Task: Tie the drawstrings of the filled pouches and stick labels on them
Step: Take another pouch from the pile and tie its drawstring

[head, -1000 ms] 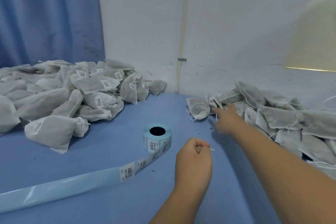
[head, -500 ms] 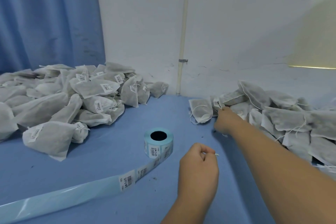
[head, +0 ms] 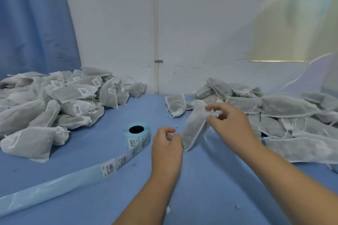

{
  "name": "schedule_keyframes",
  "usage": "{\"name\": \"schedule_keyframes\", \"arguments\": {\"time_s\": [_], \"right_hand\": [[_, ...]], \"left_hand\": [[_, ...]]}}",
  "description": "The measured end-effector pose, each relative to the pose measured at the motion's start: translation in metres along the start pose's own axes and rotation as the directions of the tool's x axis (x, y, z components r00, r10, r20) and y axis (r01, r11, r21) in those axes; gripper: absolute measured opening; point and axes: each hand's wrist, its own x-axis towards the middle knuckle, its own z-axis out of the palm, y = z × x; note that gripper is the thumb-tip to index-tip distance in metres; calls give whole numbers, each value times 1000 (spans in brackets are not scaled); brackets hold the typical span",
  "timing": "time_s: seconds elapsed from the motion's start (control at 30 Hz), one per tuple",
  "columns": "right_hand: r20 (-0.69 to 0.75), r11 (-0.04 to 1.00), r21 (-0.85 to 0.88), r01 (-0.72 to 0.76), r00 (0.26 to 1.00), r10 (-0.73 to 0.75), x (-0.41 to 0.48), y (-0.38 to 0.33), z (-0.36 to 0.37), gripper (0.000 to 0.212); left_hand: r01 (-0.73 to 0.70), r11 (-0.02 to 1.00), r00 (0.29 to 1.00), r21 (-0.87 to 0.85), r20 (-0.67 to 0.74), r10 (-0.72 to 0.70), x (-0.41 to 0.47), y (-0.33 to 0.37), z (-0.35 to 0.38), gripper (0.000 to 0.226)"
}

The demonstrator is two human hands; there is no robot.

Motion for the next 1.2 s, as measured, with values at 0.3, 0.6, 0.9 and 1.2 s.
{"name": "schedule_keyframes", "arguments": {"time_s": [0.3, 0.6, 0.9, 1.2], "right_hand": [[97, 899, 331, -288, 958, 271, -84, -9, -40, 22], [235, 758, 378, -531, 847, 477, -93, 6, -55, 25], [491, 805, 80, -588, 726, 481, -91, 4, -67, 28], [502, 757, 192, -625, 725, 471, -90, -3, -70, 35]], "left_hand": [[-493, 829, 838, 264, 401, 370, -33, 6, 1, 61], [-680, 605, 733, 413, 386, 561, -36, 7, 5, 59], [-679, 629, 722, 379, 496, 481, -40, 7, 5, 65], [-723, 589, 649, 360, 645, 403, -45, 7, 9, 61]]}}
